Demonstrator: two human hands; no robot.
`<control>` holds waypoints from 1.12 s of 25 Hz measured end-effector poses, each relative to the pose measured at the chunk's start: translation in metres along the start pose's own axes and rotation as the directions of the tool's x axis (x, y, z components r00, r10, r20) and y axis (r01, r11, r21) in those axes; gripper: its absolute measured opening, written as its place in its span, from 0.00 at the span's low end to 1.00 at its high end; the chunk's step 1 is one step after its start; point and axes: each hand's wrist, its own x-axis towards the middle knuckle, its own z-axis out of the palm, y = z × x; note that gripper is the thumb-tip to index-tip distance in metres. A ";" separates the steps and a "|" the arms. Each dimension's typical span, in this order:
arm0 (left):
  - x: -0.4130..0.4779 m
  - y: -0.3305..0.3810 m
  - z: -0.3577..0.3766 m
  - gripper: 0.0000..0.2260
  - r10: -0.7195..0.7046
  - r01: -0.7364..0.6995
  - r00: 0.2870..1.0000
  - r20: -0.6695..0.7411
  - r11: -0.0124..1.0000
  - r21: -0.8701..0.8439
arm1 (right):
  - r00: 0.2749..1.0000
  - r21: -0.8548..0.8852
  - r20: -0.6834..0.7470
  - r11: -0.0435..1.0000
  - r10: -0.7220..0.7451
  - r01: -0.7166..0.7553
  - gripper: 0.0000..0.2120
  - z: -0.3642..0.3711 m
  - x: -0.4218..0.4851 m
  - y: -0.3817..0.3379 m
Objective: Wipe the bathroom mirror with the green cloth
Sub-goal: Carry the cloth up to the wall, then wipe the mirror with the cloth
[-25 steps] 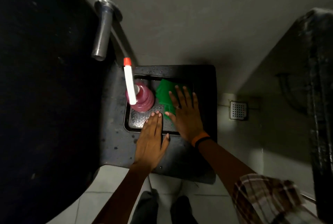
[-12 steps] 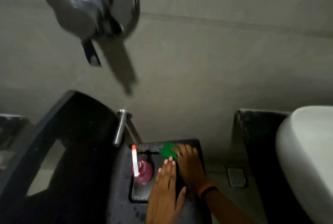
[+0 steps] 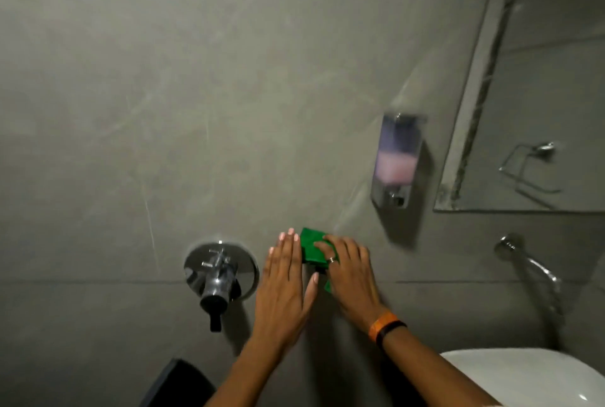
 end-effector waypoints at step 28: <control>0.434 0.196 -0.054 0.34 0.476 -0.312 0.798 -0.369 0.851 0.422 | 0.547 0.343 -0.724 0.907 0.421 -0.244 0.39 -0.310 0.309 0.325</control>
